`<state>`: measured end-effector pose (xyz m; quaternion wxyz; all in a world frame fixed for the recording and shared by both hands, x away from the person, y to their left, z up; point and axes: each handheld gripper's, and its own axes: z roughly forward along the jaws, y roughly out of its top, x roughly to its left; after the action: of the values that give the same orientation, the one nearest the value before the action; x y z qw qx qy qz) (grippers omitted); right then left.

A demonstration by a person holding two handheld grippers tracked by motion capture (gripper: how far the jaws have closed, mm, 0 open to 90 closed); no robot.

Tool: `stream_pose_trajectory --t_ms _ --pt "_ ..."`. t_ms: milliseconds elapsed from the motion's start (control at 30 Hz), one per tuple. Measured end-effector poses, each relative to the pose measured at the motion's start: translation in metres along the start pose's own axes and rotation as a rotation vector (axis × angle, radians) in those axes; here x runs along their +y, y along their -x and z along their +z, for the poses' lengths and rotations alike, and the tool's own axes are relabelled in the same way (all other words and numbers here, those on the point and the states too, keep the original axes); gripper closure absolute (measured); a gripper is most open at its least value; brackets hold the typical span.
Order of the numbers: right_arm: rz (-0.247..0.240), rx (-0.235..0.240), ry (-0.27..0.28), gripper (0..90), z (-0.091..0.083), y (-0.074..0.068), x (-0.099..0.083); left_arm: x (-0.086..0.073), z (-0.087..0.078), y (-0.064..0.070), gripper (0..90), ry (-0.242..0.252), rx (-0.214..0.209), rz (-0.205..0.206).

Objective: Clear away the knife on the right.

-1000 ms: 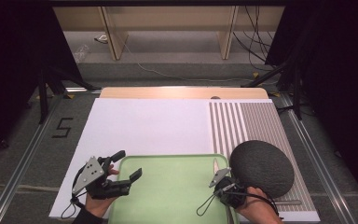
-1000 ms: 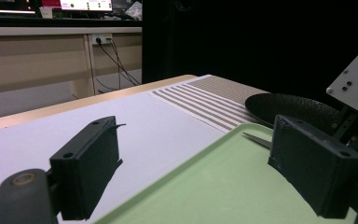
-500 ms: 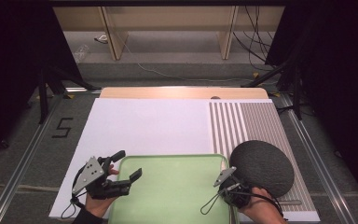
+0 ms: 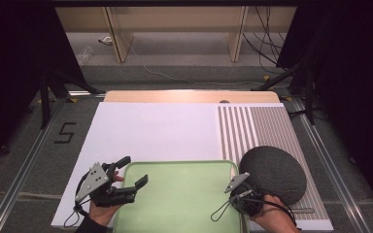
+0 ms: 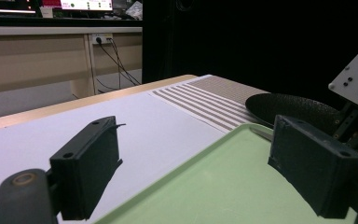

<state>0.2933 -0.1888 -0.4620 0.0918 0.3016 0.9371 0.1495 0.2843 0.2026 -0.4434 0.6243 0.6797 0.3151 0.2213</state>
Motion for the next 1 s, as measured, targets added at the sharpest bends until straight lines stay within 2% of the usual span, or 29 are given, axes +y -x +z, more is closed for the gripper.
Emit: stream_pose_trajectory --t_ms 133,533,733,1000 --pt "0.035 0.058 0.105 84.0 -0.009 0.007 -0.001 0.000 0.000 0.000 15.2 -0.001 0.001 -0.002" --pt "0.177 0.189 0.326 61.2 -0.027 0.014 -0.005 0.000 0.000 -0.001 15.1 0.002 -0.001 -0.011" --pt "0.252 0.234 0.432 48.8 -0.036 0.022 -0.010 0.000 0.000 -0.001 15.1 0.004 -0.001 -0.017" --pt "0.320 0.261 0.521 41.7 -0.041 0.030 -0.016 0.000 -0.001 -0.001 15.1 0.006 0.002 -0.022"
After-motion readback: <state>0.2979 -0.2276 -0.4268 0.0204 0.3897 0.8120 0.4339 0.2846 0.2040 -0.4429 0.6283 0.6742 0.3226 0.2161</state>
